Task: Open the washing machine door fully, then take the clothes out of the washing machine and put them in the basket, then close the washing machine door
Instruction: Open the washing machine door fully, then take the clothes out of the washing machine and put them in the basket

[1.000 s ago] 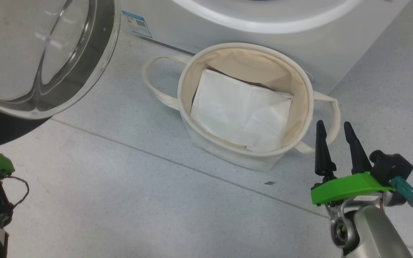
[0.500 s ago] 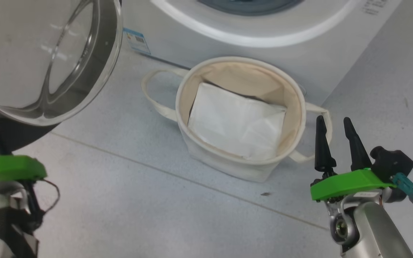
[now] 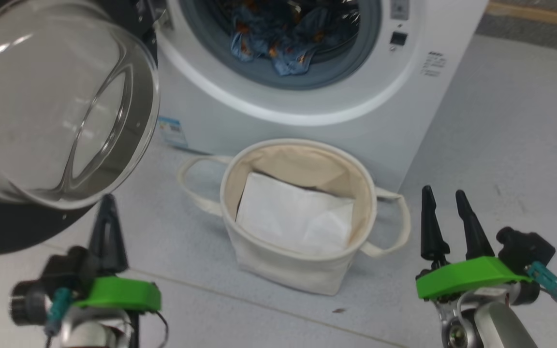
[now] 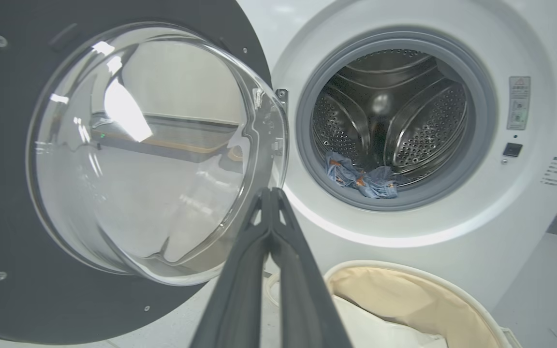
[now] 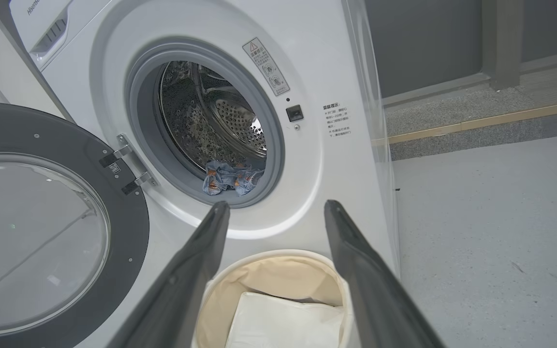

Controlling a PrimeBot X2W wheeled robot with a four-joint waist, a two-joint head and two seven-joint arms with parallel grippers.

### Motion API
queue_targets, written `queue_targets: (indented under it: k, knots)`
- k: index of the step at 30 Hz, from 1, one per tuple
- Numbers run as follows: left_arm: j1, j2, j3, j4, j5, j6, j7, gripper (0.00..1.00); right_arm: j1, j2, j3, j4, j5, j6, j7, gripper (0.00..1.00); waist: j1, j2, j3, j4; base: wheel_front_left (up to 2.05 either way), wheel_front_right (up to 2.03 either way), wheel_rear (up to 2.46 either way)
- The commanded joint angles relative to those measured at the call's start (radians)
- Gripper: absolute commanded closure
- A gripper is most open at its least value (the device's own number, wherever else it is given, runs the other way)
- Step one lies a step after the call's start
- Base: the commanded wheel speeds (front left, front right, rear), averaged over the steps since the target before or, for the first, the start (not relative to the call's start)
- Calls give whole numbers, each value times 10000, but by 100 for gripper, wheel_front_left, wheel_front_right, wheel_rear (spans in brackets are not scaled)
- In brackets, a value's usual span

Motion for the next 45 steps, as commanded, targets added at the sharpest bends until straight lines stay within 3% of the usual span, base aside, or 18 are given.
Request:
queue_targets:
  k: [1, 11, 13, 15, 17, 26, 45]
  knots:
    - [-134, 100, 176, -496, 97, -88, 71, 100, -33, 89, 255, -389, 83, 39, -124, 0, 0, -1, -461, -359, 0, 0, 0]
    - [522, -540, -1373, -444, 167, -860, 41, 100, 497, 90, 284, -432, 334, 39, -124, 0, 0, -1, -1034, -862, 0, 0, 0]
    - [554, -573, -1576, -221, 188, -1006, -6, 95, 523, 90, 299, -438, 280, 39, -124, 0, 0, -1, -1046, -951, 0, 0, 0]
    - [557, -572, -1750, 14, 248, -1135, -62, 84, 549, 90, 305, -434, 216, 39, -124, 0, 0, -1, -1044, -1024, 0, 0, 0]
    - [567, -583, -1884, 235, 261, -1276, -131, 0, 590, 90, 294, -386, 164, 39, -124, 0, 0, -1, -1045, -1088, 0, 0, 0]
    - [633, -697, -1965, 968, 270, -1488, -328, 0, 641, 91, 331, -209, -126, 39, -124, 0, 0, -1, -995, -1269, 0, 0, 0]
    - [1101, -979, -1328, 566, 747, -1785, -341, 0, 612, 91, 211, 104, -353, 39, -124, 0, 0, -1, -1027, -1300, 0, 0, 0]
